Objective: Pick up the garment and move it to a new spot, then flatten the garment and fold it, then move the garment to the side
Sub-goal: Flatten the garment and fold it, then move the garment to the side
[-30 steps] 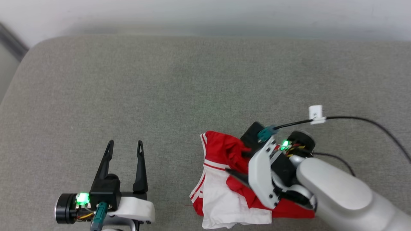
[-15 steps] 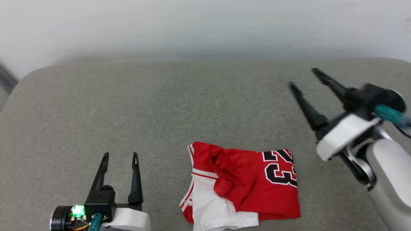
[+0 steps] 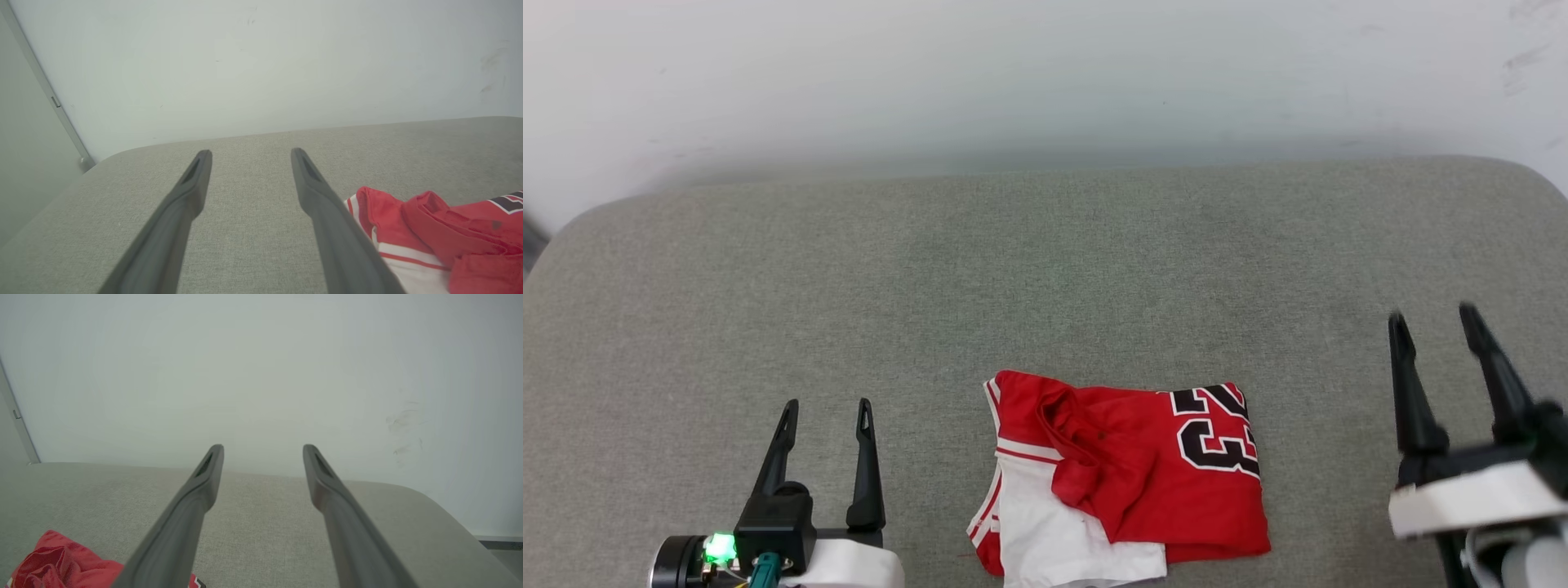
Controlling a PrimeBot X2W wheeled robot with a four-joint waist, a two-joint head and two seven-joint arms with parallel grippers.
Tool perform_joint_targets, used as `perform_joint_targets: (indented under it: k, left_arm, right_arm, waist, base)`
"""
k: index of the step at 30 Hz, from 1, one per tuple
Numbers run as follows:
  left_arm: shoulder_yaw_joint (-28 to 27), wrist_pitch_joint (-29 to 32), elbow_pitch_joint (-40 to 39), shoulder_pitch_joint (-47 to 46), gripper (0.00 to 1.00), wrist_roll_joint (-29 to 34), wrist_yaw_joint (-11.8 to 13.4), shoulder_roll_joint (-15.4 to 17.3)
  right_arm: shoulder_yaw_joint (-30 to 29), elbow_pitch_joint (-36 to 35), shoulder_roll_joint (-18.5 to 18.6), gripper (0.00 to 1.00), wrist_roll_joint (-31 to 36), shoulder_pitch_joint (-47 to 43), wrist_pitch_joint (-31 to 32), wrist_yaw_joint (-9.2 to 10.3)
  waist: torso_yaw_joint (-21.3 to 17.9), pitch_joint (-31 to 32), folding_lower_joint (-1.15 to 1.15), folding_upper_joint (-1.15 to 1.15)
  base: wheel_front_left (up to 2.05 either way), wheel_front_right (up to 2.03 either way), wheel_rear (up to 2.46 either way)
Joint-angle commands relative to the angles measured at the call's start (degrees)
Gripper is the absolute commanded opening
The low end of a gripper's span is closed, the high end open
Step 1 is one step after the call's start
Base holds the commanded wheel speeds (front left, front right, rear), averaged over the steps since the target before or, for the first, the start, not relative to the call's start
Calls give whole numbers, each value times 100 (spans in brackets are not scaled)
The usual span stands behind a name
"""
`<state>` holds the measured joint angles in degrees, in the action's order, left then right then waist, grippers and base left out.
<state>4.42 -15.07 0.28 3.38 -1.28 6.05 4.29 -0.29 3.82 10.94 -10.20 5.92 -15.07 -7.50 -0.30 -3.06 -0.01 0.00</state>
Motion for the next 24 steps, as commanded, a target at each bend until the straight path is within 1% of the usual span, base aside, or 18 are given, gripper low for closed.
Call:
perform_joint_targets:
  k: [1, 3, 8, 12, 15, 20, 24]
  left_arm:
    - [-16, -13, -23, 68, 100, -13, -29, -19]
    - [-22, -13, -30, 102, 100, -26, -42, -25]
    - [-38, -13, -48, 172, 100, -31, -98, -38]
    - [-58, -13, -65, 206, 100, -40, -142, -47]
    - [-76, -13, -69, 199, 100, -37, -167, -56]
    - [-94, -13, -68, 137, 100, -46, -192, -73]
    - [-84, -13, -60, 95, 100, -56, -220, -87]
  right_arm:
    - [-68, -84, -105, 100, 39, -222, -7, 2]
    - [-167, -231, -266, 100, 76, -537, -9, 2]
    - [-259, -348, -498, 100, 105, -1107, -10, 2]
    - [-295, -406, -568, 100, 114, -1263, -10, 2]
    - [-339, -488, -580, 100, 144, -1165, -10, 2]
    - [-426, -712, -334, 100, 143, -644, -11, 2]
    - [-282, -770, 60, 100, 122, -69, -11, 2]
  waist:
    - [-1, 12, 1, 0]
    - [0, 24, 1, 0]
    - [4, 54, 1, 0]
    - [9, 60, 1, 0]
    - [20, 51, 1, 0]
    - [54, 10, 1, 0]
    - [102, -34, 1, 0]
  base:
    - [0, 0, 0]
    - [0, 0, 0]
    - [0, 0, 0]
    - [0, 0, 0]
    - [0, 0, 0]
    - [0, 0, 0]
    - [0, 0, 0]
